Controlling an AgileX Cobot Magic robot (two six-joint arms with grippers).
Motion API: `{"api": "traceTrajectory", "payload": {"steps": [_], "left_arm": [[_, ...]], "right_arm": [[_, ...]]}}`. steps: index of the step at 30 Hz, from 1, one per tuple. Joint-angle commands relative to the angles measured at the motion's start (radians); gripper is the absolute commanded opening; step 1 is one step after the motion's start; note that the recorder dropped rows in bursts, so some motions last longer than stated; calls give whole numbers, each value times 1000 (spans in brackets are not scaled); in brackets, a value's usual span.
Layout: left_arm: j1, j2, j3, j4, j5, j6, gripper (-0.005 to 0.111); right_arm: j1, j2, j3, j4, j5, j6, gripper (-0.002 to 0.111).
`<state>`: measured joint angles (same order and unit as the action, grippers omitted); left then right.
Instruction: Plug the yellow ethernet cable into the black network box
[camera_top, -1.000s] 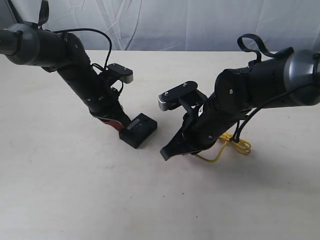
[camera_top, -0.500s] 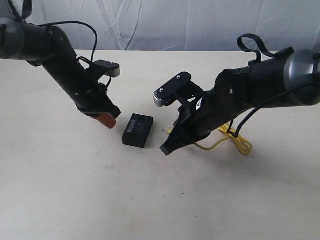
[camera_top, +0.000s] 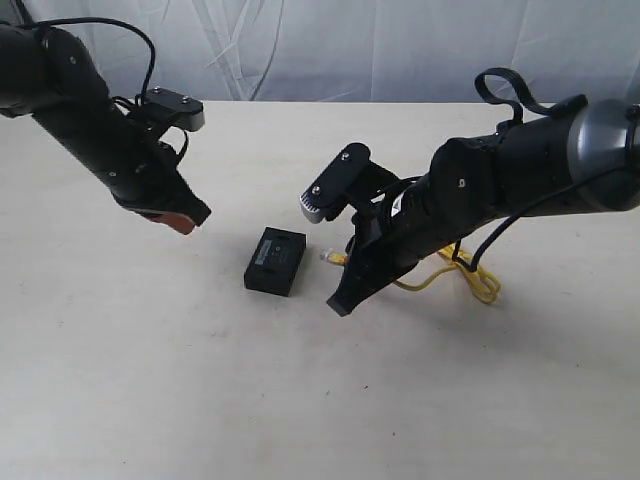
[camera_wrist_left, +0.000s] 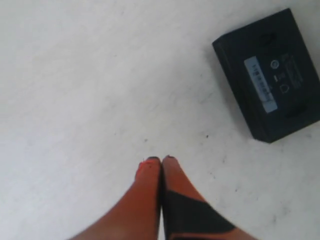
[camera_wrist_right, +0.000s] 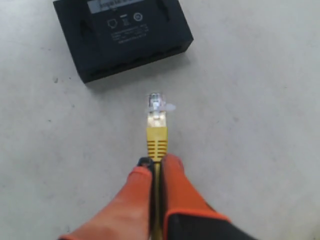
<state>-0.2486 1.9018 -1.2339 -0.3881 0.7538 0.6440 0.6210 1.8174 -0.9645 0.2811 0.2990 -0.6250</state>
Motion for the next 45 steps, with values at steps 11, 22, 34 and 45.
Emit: {"api": "traceTrajectory", "payload": {"steps": [11, 22, 34, 45], "left_arm": [[8, -190, 87, 60, -94, -64, 0], [8, -140, 117, 43, -158, -60, 0], [8, -63, 117, 43, -163, -60, 0], [8, 36, 117, -60, -255, -58, 0]], "right_arm": [[-2, 17, 5, 36, -10, -29, -1], [26, 85, 5, 92, -54, -107, -1], [123, 85, 5, 94, -124, -109, -1], [126, 85, 5, 128, -146, -109, -1]]}}
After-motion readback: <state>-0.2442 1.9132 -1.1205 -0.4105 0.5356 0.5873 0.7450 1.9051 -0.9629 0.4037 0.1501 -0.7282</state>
